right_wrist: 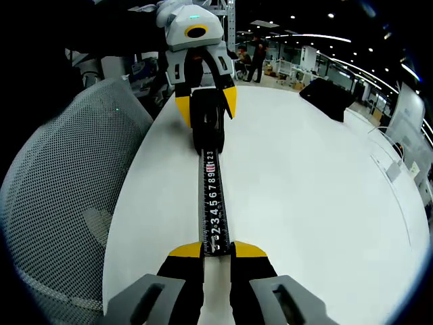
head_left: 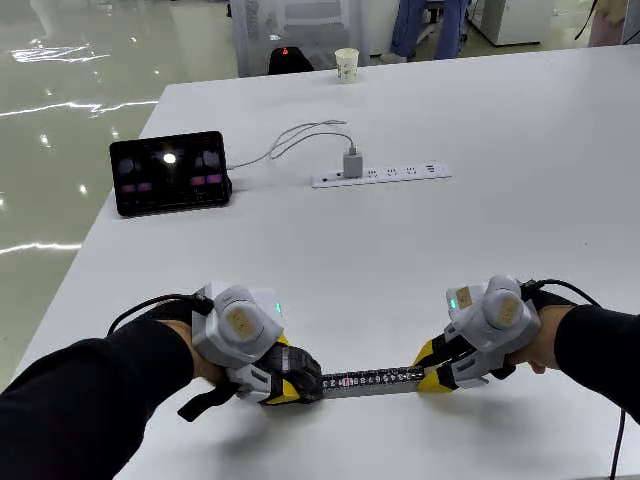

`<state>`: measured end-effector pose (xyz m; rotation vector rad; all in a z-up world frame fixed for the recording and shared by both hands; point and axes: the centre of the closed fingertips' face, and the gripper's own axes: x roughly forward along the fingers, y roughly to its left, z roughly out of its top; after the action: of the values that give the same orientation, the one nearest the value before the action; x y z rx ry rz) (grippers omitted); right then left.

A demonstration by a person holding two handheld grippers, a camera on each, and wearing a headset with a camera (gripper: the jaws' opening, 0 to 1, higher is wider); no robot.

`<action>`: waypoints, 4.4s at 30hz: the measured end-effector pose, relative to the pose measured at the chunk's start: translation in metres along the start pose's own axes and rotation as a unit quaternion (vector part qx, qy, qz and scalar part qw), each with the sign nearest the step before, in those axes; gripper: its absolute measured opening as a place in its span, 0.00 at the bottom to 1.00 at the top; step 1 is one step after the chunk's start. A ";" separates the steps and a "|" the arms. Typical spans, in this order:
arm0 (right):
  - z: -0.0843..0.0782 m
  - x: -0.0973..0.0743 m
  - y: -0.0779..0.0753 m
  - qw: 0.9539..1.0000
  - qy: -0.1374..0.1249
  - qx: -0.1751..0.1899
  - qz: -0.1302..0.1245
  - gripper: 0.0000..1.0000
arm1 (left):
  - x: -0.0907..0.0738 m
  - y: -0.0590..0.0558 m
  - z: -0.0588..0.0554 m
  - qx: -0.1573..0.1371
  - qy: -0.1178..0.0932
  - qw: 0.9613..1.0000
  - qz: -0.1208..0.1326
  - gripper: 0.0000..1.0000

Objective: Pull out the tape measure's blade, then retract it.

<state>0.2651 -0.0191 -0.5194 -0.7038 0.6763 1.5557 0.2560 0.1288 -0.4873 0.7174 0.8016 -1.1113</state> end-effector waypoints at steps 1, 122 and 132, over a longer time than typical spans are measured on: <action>-0.001 -0.001 -0.001 1.000 0.000 -0.001 0.000 0.10 | 0.000 0.000 0.000 0.000 0.000 1.000 0.000 0.30; -0.069 -0.055 -0.009 0.994 0.092 0.044 -0.040 0.12 | 0.002 0.004 0.000 -0.022 -0.033 0.999 0.021 0.33; -0.066 -0.055 -0.009 0.994 0.054 0.066 -0.064 0.12 | 0.005 0.006 -0.004 -0.049 -0.034 0.998 0.036 0.36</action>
<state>0.2817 -0.1040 -0.5201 -0.7212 0.7926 1.3507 0.2625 0.1319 -0.4932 0.6188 0.7623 -1.0199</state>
